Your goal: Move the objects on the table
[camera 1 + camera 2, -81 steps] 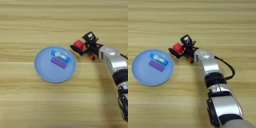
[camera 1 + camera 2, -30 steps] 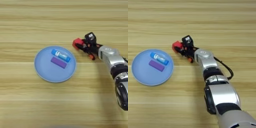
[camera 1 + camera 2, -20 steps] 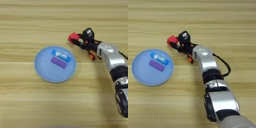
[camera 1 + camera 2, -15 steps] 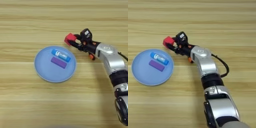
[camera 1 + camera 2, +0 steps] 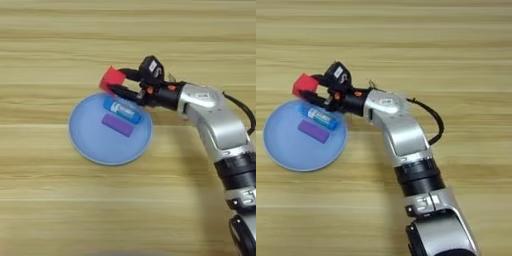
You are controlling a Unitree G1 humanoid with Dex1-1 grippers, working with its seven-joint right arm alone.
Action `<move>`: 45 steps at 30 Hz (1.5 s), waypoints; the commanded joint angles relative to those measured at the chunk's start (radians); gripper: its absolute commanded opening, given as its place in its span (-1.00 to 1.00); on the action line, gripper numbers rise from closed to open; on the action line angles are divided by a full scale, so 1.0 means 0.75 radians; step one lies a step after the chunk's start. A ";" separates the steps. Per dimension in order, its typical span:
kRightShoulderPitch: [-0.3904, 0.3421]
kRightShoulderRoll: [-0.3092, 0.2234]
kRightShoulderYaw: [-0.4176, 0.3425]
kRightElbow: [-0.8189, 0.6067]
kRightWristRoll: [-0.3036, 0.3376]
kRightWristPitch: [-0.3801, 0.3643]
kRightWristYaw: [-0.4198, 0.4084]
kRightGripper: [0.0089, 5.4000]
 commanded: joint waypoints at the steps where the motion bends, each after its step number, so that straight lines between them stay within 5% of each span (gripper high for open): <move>1: -0.065 0.010 0.044 -0.085 0.004 -0.002 -0.015 -0.17; 10: -0.098 0.063 0.118 0.062 -0.043 -0.050 -0.047 -0.17; 31: -0.195 0.172 0.105 0.557 -0.145 -0.252 -0.120 -0.17; 45: -0.193 0.170 0.025 0.408 -0.090 -0.230 -0.102 0.50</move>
